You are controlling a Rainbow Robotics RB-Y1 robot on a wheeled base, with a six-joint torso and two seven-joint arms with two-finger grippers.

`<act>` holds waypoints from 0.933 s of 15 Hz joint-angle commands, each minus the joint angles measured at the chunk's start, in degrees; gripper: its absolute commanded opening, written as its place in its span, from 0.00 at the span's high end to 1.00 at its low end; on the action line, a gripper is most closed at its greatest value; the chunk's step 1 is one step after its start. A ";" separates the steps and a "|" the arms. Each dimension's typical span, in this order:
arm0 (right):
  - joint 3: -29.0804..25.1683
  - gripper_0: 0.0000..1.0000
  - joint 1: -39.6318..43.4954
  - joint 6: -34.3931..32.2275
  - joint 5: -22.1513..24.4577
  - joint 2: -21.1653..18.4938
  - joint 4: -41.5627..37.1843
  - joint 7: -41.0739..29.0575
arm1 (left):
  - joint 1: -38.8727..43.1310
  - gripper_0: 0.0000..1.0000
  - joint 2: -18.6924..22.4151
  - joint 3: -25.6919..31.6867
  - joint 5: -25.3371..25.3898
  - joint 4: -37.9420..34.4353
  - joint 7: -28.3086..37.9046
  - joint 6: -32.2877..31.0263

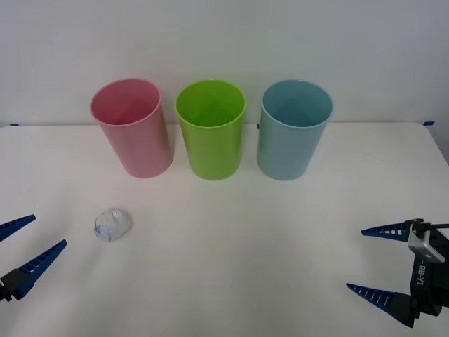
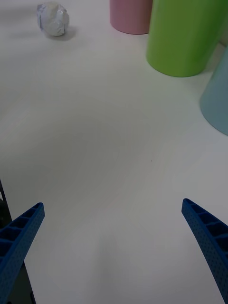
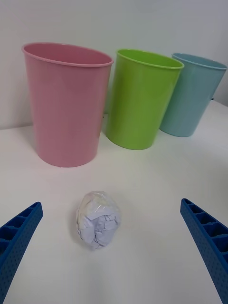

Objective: Put cans in the blue bin and PET bottles in the pink bin and trash in the green bin.

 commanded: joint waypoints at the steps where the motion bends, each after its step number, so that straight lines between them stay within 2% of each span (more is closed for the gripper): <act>1: 0.00 0.00 0.00 0.00 0.00 0.00 0.00 -0.01 | 0.37 0.00 0.24 -1.68 -4.85 -3.21 5.99 5.10; 2: 0.00 0.00 0.00 0.00 0.00 0.00 0.00 -0.01 | 0.55 0.00 0.85 -2.74 -6.08 -4.00 8.27 7.56; 4: 0.00 0.00 0.00 0.00 0.00 0.00 0.00 -0.01 | 2.30 0.00 4.90 -7.83 -6.52 -6.55 12.31 17.05; 6: 0.00 0.00 0.00 0.00 0.00 0.00 0.00 -0.01 | 3.71 0.00 10.70 -13.63 -7.05 -8.57 17.15 27.16; 8: 0.00 0.00 0.00 0.00 0.00 0.00 0.00 -0.01 | 3.89 0.00 15.27 -17.85 -7.93 -9.09 21.72 34.36; 12: 0.00 0.00 0.00 0.00 0.00 0.00 0.00 -0.01 | 3.45 0.00 22.21 -24.53 -10.65 -9.45 31.21 47.02; 14: 0.00 0.00 0.00 0.00 0.00 0.00 0.00 -0.01 | 3.45 0.00 24.50 -26.38 -11.35 -10.15 35.08 49.57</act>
